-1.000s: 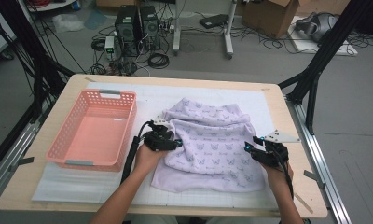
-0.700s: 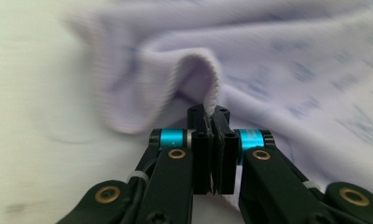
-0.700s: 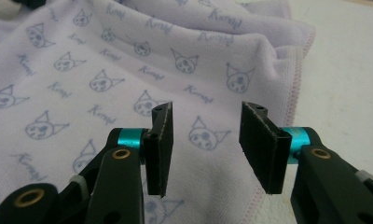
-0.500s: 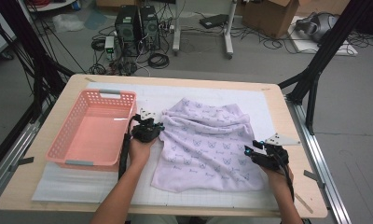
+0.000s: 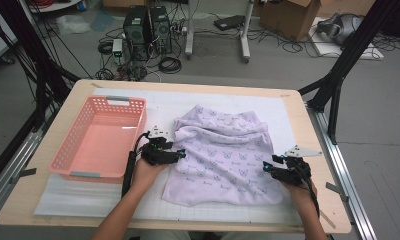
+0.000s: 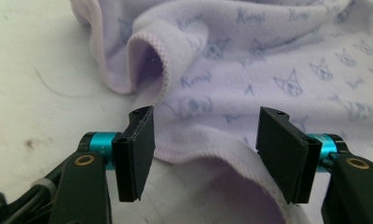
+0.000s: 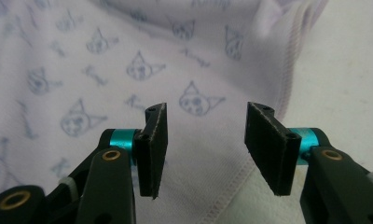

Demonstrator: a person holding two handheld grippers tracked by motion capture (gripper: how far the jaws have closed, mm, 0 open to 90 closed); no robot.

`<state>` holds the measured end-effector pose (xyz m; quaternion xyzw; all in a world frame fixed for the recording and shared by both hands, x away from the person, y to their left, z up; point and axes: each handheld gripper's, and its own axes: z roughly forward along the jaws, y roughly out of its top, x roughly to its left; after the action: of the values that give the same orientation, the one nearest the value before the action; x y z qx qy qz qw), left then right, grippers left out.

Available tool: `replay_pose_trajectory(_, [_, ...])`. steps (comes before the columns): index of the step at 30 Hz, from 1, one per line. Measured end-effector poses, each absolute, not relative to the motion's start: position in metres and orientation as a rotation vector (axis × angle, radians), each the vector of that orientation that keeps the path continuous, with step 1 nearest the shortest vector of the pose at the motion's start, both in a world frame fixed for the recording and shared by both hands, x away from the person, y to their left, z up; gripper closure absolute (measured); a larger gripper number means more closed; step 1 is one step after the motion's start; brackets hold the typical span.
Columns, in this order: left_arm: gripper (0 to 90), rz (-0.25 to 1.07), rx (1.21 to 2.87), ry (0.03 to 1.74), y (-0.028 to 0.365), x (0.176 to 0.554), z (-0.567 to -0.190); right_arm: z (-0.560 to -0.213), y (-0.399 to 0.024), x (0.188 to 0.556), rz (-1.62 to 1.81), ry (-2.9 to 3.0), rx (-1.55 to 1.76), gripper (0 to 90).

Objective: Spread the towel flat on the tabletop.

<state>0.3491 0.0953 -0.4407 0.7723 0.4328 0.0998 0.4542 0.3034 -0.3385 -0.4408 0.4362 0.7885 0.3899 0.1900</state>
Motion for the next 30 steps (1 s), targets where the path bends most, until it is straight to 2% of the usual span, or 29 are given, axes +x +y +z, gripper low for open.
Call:
replay_pose_trajectory(3, [40.3,0.207,1.967,1.055,0.089,0.346,-0.448,-0.448,-0.331,0.307,1.029,2.267,1.226,51.1])
replay_pose_trajectory(4, [40.0,0.238,1.981,1.035,0.087,0.345,-0.449,-0.448,-0.330,0.308,1.031,2.257,1.220,54.7])
replay_pose_trajectory(5, [45.6,0.260,1.998,1.010,0.086,0.344,-0.448,-0.448,-0.330,0.309,1.028,2.254,1.227,60.3])
replay_pose_trajectory(6, [64.2,0.246,2.003,0.992,0.084,0.343,-0.449,-0.447,-0.330,0.310,1.032,2.256,1.226,76.1])
replay_pose_trajectory(7, [75.9,0.281,2.022,0.988,0.081,0.343,-0.449,-0.447,-0.329,0.311,1.029,2.265,1.220,86.7])
replay_pose_trajectory(8, [82.3,0.311,2.014,0.988,0.080,0.344,-0.449,-0.446,-0.327,0.313,1.007,2.262,1.214,87.3])
replay_pose_trajectory(11, [86.0,0.376,1.933,1.080,0.083,0.353,-0.448,-0.445,-0.323,0.322,0.988,2.198,1.209,87.8])
replay_pose_trajectory(18, [86.5,0.476,1.761,1.231,0.096,0.376,-0.444,-0.437,-0.326,0.351,0.994,1.997,1.251,87.8])
replay_pose_trajectory(22, [84.9,0.489,1.767,1.224,0.093,0.378,-0.445,-0.436,-0.324,0.362,0.992,1.956,1.271,87.3])
replay_pose_trajectory(23, [81.2,0.484,1.769,1.219,0.093,0.377,-0.445,-0.436,-0.323,0.363,1.006,1.953,1.282,86.2])
replay_pose_trajectory(25, [63.0,0.435,1.764,1.205,0.094,0.373,-0.443,-0.435,-0.323,0.361,1.018,1.958,1.289,73.1])
replay_pose_trajectory(26, [56.9,0.426,1.781,1.189,0.095,0.370,-0.442,-0.433,-0.324,0.358,1.037,1.964,1.284,67.9])
replay_pose_trajectory(30, [45.2,0.389,1.875,1.114,0.092,0.355,-0.440,-0.423,-0.330,0.339,1.127,1.955,1.249,57.5])
